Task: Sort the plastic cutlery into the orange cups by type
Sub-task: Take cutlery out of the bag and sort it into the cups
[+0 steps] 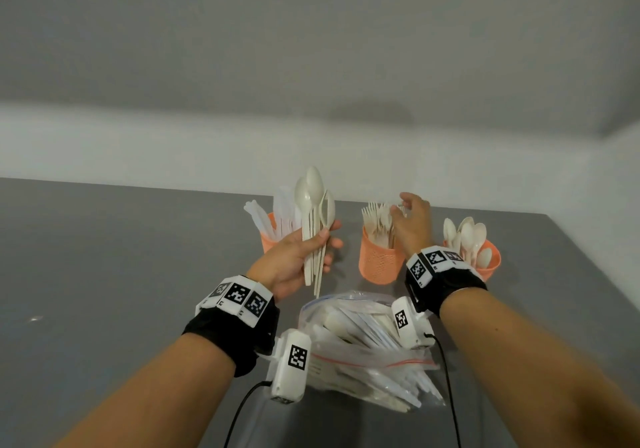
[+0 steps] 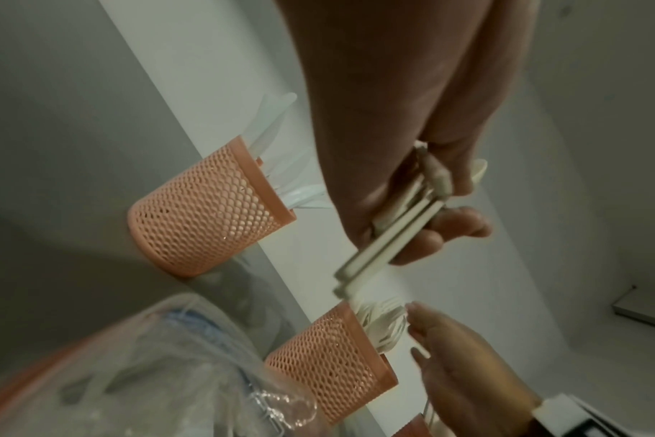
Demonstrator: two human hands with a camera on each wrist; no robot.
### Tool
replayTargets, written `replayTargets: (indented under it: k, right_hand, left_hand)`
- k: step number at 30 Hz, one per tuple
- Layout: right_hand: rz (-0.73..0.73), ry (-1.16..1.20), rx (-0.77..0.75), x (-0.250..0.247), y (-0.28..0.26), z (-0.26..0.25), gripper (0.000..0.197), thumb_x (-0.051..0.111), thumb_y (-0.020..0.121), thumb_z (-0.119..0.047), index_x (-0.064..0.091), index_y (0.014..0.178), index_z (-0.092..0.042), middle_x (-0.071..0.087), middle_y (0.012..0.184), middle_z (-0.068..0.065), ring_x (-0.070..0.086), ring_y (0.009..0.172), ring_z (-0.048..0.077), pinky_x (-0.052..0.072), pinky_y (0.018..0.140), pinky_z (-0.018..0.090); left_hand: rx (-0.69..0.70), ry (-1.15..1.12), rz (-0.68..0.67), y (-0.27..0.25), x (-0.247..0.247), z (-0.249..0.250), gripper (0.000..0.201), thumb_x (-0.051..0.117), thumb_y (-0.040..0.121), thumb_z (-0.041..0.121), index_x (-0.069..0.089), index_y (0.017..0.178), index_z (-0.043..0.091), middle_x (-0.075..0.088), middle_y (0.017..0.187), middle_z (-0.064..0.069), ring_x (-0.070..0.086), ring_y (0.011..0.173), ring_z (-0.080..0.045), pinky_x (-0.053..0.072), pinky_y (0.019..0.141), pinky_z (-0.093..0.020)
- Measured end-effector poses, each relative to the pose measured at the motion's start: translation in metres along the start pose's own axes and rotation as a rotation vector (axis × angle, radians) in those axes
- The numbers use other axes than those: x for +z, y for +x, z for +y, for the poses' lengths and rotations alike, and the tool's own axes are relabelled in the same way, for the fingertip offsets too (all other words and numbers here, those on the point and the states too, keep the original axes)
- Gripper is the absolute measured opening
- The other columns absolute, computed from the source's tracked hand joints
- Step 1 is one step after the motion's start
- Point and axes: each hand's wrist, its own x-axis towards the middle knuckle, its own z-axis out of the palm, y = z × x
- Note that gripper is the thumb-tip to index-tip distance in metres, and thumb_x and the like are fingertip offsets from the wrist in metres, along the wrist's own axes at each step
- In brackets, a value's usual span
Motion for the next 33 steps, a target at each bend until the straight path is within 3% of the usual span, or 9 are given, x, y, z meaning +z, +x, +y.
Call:
replayTargets:
  k: [4, 7, 11, 17, 22, 27, 29, 31, 33]
  right_hand:
    - [-0.015, 0.04, -0.229, -0.002, -0.01, -0.03, 0.027, 0.058, 0.088, -0.01, 0.059, 0.115, -0.006, 0.053, 0.12, 0.013, 0.053, 0.106, 0.017, 0.042, 0.092, 0.02]
    - [-0.254, 0.211, -0.33, -0.001, -0.034, -0.063, 0.015, 0.066, 0.084, -0.014, 0.067, 0.097, -0.008, 0.063, 0.099, 0.006, 0.056, 0.084, 0.003, 0.043, 0.074, 0.009]
    - [-0.281, 0.139, -0.43, 0.003, -0.053, -0.074, 0.017, 0.074, 0.077, -0.017, 0.067, 0.091, -0.01, 0.058, 0.088, 0.004, 0.053, 0.08, 0.012, 0.042, 0.073, 0.011]
    - [-0.298, -0.023, -0.337, 0.001, -0.05, -0.069, 0.019, 0.064, 0.083, -0.012, 0.066, 0.102, -0.008, 0.055, 0.098, 0.005, 0.048, 0.072, 0.002, 0.038, 0.067, 0.002]
    - [-0.246, 0.277, -0.014, -0.005, -0.046, -0.072, 0.011, 0.046, 0.091, -0.009, 0.056, 0.088, -0.009, 0.054, 0.081, -0.001, 0.048, 0.076, 0.013, 0.04, 0.069, 0.021]
    - [-0.142, 0.575, -0.019, -0.025, -0.041, -0.089, 0.018, 0.03, 0.102, -0.023, 0.045, 0.093, -0.018, 0.062, 0.087, 0.006, 0.063, 0.084, 0.019, 0.048, 0.082, 0.03]
    - [-0.143, 0.724, -0.039, -0.032, -0.04, -0.098, 0.019, 0.028, 0.102, -0.026, 0.042, 0.091, -0.023, 0.056, 0.073, 0.002, 0.057, 0.06, 0.014, 0.049, 0.065, 0.026]
    - [-0.199, 0.795, -0.031, -0.035, -0.041, -0.101, 0.017, 0.031, 0.101, -0.031, 0.044, 0.092, -0.024, 0.044, 0.065, -0.001, 0.037, 0.046, 0.011, 0.033, 0.045, 0.024]
    - [-0.309, 0.695, -0.021, -0.032, -0.046, -0.098, 0.02, 0.041, 0.097, -0.04, 0.048, 0.093, -0.021, 0.037, 0.058, -0.005, 0.027, 0.044, 0.008, 0.02, 0.04, 0.022]
  left_hand:
    - [0.032, 0.04, 0.03, 0.002, 0.002, -0.002, 0.018, 0.045, 0.095, 0.015, 0.059, 0.105, 0.015, 0.067, 0.065, 0.004, 0.052, 0.047, -0.007, 0.047, 0.049, -0.019]
    - [0.064, 0.086, 0.064, 0.006, 0.007, -0.004, 0.012, 0.048, 0.094, 0.014, 0.057, 0.1, 0.015, 0.066, 0.063, 0.004, 0.051, 0.043, -0.009, 0.045, 0.045, -0.02]
    - [0.113, 0.119, 0.083, 0.008, 0.012, -0.008, 0.009, 0.047, 0.095, 0.013, 0.052, 0.102, 0.017, 0.065, 0.063, 0.002, 0.053, 0.043, -0.01, 0.046, 0.043, -0.021]
    - [0.13, 0.325, 0.092, 0.013, 0.017, -0.019, 0.032, 0.046, 0.096, 0.013, 0.044, 0.126, 0.022, 0.066, 0.085, 0.0, 0.056, 0.053, -0.008, 0.047, 0.051, -0.022]
    - [0.121, 0.357, 0.085, 0.014, 0.023, -0.021, 0.02, 0.047, 0.095, 0.008, 0.054, 0.101, 0.025, 0.063, 0.083, 0.002, 0.051, 0.055, -0.009, 0.044, 0.056, -0.025]
    - [0.078, 0.394, 0.13, 0.015, 0.019, -0.026, 0.014, 0.045, 0.096, 0.008, 0.051, 0.085, 0.013, 0.051, 0.072, -0.001, 0.045, 0.053, -0.01, 0.043, 0.049, -0.02]
    - [0.063, 0.374, 0.142, 0.016, 0.019, -0.029, 0.008, 0.046, 0.096, 0.012, 0.05, 0.09, 0.015, 0.046, 0.069, 0.0, 0.042, 0.05, -0.008, 0.04, 0.048, -0.021]
    - [0.04, 0.369, 0.19, 0.018, 0.02, -0.03, 0.009, 0.046, 0.097, 0.021, 0.05, 0.089, 0.019, 0.045, 0.07, 0.001, 0.04, 0.052, -0.01, 0.036, 0.051, -0.023]
    - [0.019, 0.365, 0.226, 0.02, 0.022, -0.031, 0.014, 0.044, 0.097, 0.026, 0.048, 0.086, 0.019, 0.047, 0.072, 0.0, 0.04, 0.054, -0.012, 0.034, 0.053, -0.025]
